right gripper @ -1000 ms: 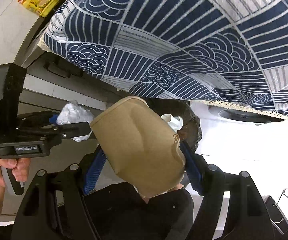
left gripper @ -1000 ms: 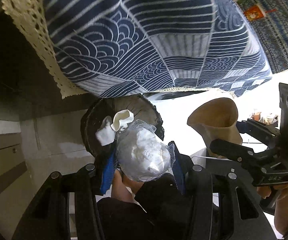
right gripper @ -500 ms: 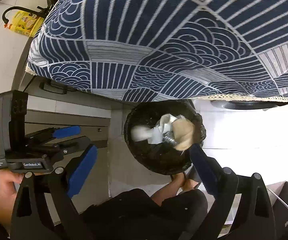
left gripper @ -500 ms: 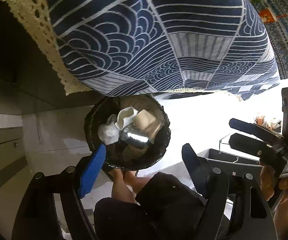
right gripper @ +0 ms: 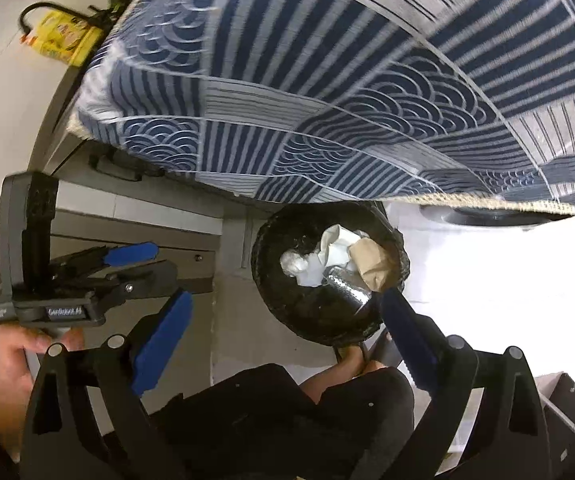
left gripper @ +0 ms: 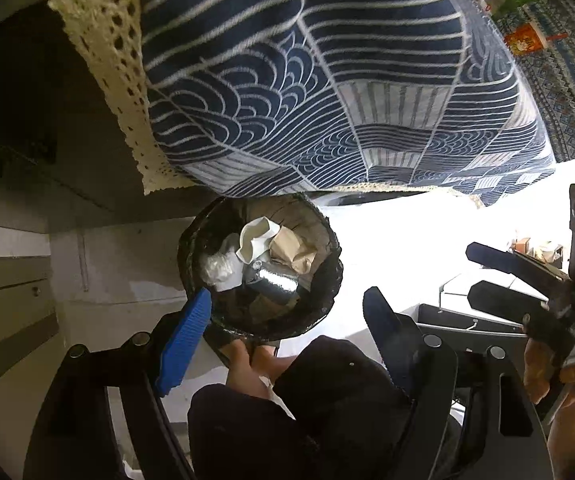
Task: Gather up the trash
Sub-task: 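Raise both open tools back up toward the counter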
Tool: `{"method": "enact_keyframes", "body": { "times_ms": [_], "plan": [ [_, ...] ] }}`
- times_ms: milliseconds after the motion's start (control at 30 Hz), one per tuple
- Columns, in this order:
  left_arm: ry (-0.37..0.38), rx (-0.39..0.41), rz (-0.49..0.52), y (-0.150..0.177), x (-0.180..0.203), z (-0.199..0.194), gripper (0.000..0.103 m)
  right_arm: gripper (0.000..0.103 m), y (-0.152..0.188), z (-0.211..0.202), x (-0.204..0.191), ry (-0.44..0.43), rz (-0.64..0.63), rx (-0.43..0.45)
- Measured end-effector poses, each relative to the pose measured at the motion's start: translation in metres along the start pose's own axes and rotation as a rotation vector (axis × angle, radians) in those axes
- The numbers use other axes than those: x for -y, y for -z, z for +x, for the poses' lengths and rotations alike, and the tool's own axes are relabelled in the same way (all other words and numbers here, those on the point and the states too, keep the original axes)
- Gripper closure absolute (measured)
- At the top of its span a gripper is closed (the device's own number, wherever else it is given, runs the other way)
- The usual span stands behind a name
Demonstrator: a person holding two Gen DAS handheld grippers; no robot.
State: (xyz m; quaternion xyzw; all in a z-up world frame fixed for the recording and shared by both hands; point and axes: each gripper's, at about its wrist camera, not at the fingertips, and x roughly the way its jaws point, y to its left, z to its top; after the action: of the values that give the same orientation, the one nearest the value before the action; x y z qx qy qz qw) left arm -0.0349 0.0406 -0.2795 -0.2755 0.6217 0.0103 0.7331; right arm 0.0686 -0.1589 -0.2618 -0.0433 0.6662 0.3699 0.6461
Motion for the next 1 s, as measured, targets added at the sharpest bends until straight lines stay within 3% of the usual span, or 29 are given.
{"method": "enact_keyframes", "body": {
  "times_ms": [300,400,533,600,1000],
  "plan": [
    [-0.013,0.047,0.023,0.009,0.006,-0.023,0.027,0.005,0.015,-0.023,-0.017,0.019,-0.012,0.065],
    [-0.013,0.065,0.035,0.013,0.011,-0.035,0.017,0.005,0.018,-0.033,-0.020,0.030,-0.023,0.100],
    [-0.039,0.103,0.083,0.016,0.021,-0.053,0.016,0.005,0.019,-0.049,-0.026,0.045,-0.031,0.150],
    [-0.059,0.140,0.114,0.016,0.027,-0.062,0.007,0.005,0.019,-0.057,-0.029,0.048,-0.033,0.178],
    [-0.068,0.242,0.162,-0.002,0.046,-0.101,0.007,0.005,0.007,-0.096,-0.039,0.078,-0.062,0.286]
  ]
}}
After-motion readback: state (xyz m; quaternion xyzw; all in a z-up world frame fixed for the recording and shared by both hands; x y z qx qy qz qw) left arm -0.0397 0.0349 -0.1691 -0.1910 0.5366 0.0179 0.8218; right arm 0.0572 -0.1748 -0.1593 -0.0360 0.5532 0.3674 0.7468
